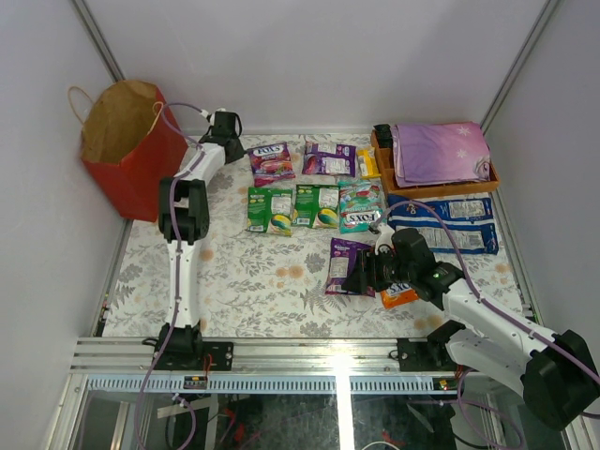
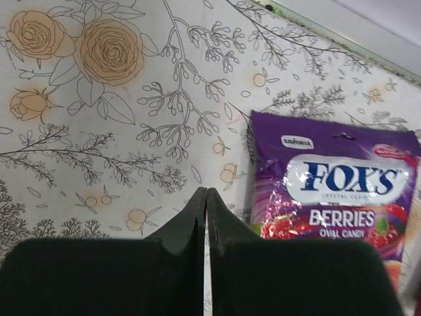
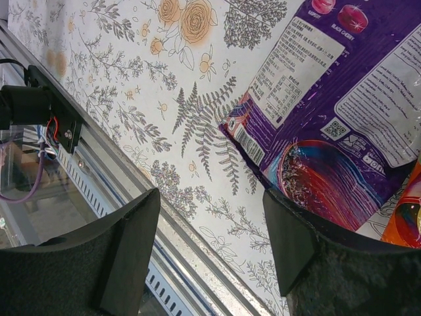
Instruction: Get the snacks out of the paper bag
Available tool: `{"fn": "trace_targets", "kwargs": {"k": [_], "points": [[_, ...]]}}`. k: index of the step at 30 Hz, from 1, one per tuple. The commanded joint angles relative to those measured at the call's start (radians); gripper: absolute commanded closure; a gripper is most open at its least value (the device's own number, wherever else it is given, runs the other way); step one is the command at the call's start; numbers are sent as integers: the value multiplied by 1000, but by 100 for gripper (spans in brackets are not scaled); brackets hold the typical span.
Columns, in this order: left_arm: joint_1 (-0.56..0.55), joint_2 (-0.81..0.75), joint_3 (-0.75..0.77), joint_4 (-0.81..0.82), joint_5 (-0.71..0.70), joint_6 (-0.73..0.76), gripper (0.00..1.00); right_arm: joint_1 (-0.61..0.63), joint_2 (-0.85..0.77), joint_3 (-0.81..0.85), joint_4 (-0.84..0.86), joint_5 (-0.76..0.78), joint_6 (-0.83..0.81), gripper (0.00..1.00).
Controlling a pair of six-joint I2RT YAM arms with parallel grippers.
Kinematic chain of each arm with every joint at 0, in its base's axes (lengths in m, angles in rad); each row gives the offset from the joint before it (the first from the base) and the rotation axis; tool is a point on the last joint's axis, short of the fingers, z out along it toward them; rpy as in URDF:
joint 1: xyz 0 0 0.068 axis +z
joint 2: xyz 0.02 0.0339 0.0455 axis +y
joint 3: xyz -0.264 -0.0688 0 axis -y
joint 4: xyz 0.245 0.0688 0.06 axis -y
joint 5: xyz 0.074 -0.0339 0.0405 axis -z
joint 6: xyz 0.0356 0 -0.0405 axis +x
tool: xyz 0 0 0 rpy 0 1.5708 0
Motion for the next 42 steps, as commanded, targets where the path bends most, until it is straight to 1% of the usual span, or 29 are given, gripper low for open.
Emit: {"fn": "trace_targets", "kwargs": {"k": [1,4,10,19,24,26,27,29,30,32,36,37,39,40,42], "points": [[-14,78,85,-49,-60,-6,100,-4,-8,0,32,-23,2,28],[-28,130,164,-88,-52,-1,100,-3,-11,0,30,-23,2,29],[-49,183,223,-90,-24,0,100,-4,-22,-9,24,-19,0,28],[-83,201,303,-92,-9,12,97,-5,-12,-20,38,-28,9,28],[-83,177,287,-90,-8,13,97,-4,-20,-25,36,-22,13,28],[-83,150,257,-89,-25,22,96,-4,-20,-24,33,-22,13,26],[-82,128,234,-86,-42,28,94,-4,-21,-23,30,-22,13,26],[-70,70,164,-69,-71,41,83,-4,-26,-23,25,-22,14,25],[-60,36,114,-56,-74,41,80,-4,-31,-21,21,-22,14,25],[-35,-44,16,-38,-64,37,77,-4,-41,-22,19,-20,18,25],[-2,-135,-136,-46,10,54,73,-4,-46,-29,36,-21,31,24],[1,-159,-180,-39,30,54,70,-4,-42,-27,37,-25,31,23],[5,-220,-308,12,83,42,52,-4,-39,-23,36,-34,33,21],[7,-249,-360,49,113,32,48,-4,-40,-20,33,-39,33,21],[9,-296,-442,119,164,13,43,-4,-51,-17,24,-41,33,21]]}}
